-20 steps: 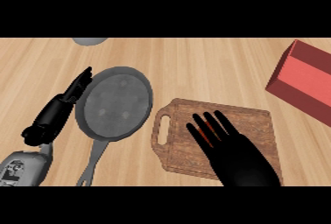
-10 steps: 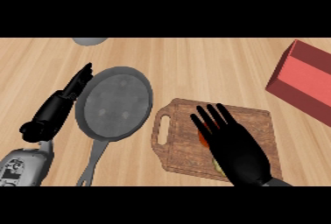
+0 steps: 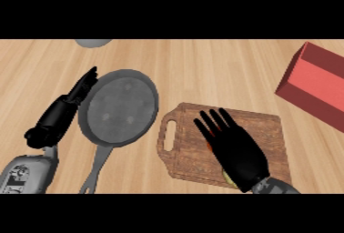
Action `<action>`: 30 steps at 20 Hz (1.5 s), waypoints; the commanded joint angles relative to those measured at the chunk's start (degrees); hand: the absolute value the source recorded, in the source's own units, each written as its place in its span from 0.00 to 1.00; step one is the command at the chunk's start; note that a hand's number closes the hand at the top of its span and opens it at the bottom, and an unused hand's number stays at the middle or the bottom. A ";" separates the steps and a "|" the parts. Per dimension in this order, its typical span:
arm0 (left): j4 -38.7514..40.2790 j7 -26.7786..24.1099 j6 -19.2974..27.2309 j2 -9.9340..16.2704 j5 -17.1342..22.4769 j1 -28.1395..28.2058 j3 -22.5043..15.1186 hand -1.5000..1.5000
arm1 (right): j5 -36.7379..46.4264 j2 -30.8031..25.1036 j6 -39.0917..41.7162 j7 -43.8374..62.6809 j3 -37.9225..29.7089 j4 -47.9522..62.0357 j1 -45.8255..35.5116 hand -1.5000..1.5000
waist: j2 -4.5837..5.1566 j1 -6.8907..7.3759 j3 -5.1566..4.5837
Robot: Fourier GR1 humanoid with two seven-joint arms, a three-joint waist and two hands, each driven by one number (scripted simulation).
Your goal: Pick the tomato from the cutting board and place it in the cardboard box
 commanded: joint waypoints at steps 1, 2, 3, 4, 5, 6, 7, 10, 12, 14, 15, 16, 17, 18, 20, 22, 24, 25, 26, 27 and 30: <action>4.29 -2.14 1.78 -2.85 -2.92 -3.03 -0.30 0.50 | 3.08 -0.77 -0.41 -0.31 0.24 -1.68 3.67 0.00 | 0.19 -0.31 0.20; 2.71 -1.50 -1.31 -0.48 -1.16 -0.67 0.84 0.50 | 2.86 -2.05 -6.31 -4.31 -2.85 4.60 2.35 0.00 | 0.22 -0.03 0.21; 5.03 -4.38 0.05 -1.21 -2.54 -1.21 1.39 0.50 | 2.68 1.51 3.02 -0.65 -3.50 1.46 -1.84 0.00 | 0.21 -0.04 0.19; -2.02 -0.48 -0.88 -1.08 -1.63 2.80 0.58 0.50 | 5.64 -0.48 -3.83 -1.20 -0.31 1.47 4.68 0.00 | 0.13 0.06 0.21; -4.28 4.11 -0.76 -1.39 -0.79 0.35 0.96 0.50 | 4.06 1.07 -2.38 -2.81 -4.36 6.16 -1.28 0.00 | 0.16 0.25 0.22; 1.61 -2.94 -1.18 -0.62 -2.08 1.45 1.70 0.50 | 5.40 1.20 -7.40 -4.01 -3.57 10.16 -0.10 0.00 | 0.25 0.17 0.21; -0.66 2.23 -1.59 -1.69 -0.64 -1.86 1.40 0.50 | 7.11 5.18 -5.28 -0.66 -2.07 11.32 -2.29 0.00 | 0.23 0.20 0.21; -2.41 1.07 -0.26 -3.72 -2.47 0.89 0.35 0.50 | 5.37 2.88 -3.25 -3.98 -4.57 8.54 0.75 0.00 | 0.17 0.05 0.21; -1.47 1.88 -1.61 -2.72 -1.82 -0.33 1.34 0.50 | 5.59 3.27 -7.88 -7.11 -5.37 15.42 -0.97 0.00 | 0.25 0.24 0.22; -5.41 4.89 -1.21 -3.52 -1.91 0.99 1.25 0.50 | 5.51 2.60 -2.34 -6.52 -4.71 6.87 1.59 0.00 | 0.12 0.09 0.21; 3.43 -0.16 -1.80 -2.38 -2.98 -3.56 2.67 0.50 | 6.08 2.21 -5.73 -9.43 -5.16 12.23 -0.74 1.00 | 0.26 -0.05 0.20; 0.54 0.97 -2.61 -1.41 -1.86 -2.22 3.32 0.50 | 7.19 4.47 -5.71 -8.43 -1.34 10.76 -0.34 1.00 | 0.21 0.13 0.21; -1.33 -1.62 -1.89 -2.78 -3.30 2.32 1.19 0.50 | 7.38 0.52 -9.98 -12.02 -2.24 11.13 1.65 1.00 | 0.19 0.21 0.22; 2.08 -0.55 -1.09 -3.23 -3.30 -1.73 2.09 0.50 | 8.69 3.84 -11.10 -11.02 -0.61 12.91 -1.02 1.00 | 0.28 0.15 0.21; -0.84 -1.74 -3.80 -0.76 -1.40 2.07 3.68 0.50 | 8.97 2.66 -15.54 -13.64 -1.78 14.70 -0.82 1.00 | 0.25 0.46 0.22; -1.21 -0.87 -1.44 -3.92 -3.26 2.01 1.42 0.50 | 9.31 1.90 -18.31 -15.51 -2.59 14.29 -0.54 1.00 | 0.24 0.19 0.22; 0.55 -3.46 -2.77 -1.68 -3.35 2.77 3.06 0.50 | 9.42 2.33 -19.25 -16.86 -4.54 16.21 -3.81 1.00 | 0.30 0.33 0.21; 2.58 0.57 -2.21 -2.67 -2.98 -2.99 3.41 0.50 | 8.63 1.53 -19.07 -18.80 -6.14 17.10 -5.08 1.00 | 0.33 0.03 0.21; -0.07 -0.70 -2.80 -2.99 -3.44 0.18 2.16 0.50 | 10.09 2.86 -18.89 -18.02 -4.64 15.89 -4.35 1.00 | 0.23 0.16 0.21; -1.68 -1.26 -2.90 -3.07 -3.06 2.57 2.23 0.50 | 13.08 5.00 -20.64 -15.38 -1.03 15.35 -2.06 1.00 | 0.18 0.26 0.21; 1.09 -2.08 -3.36 -2.18 -2.71 0.36 3.90 0.50 | 6.61 -1.50 -24.05 -23.42 -6.78 9.43 1.84 1.00 | 0.21 -0.25 0.22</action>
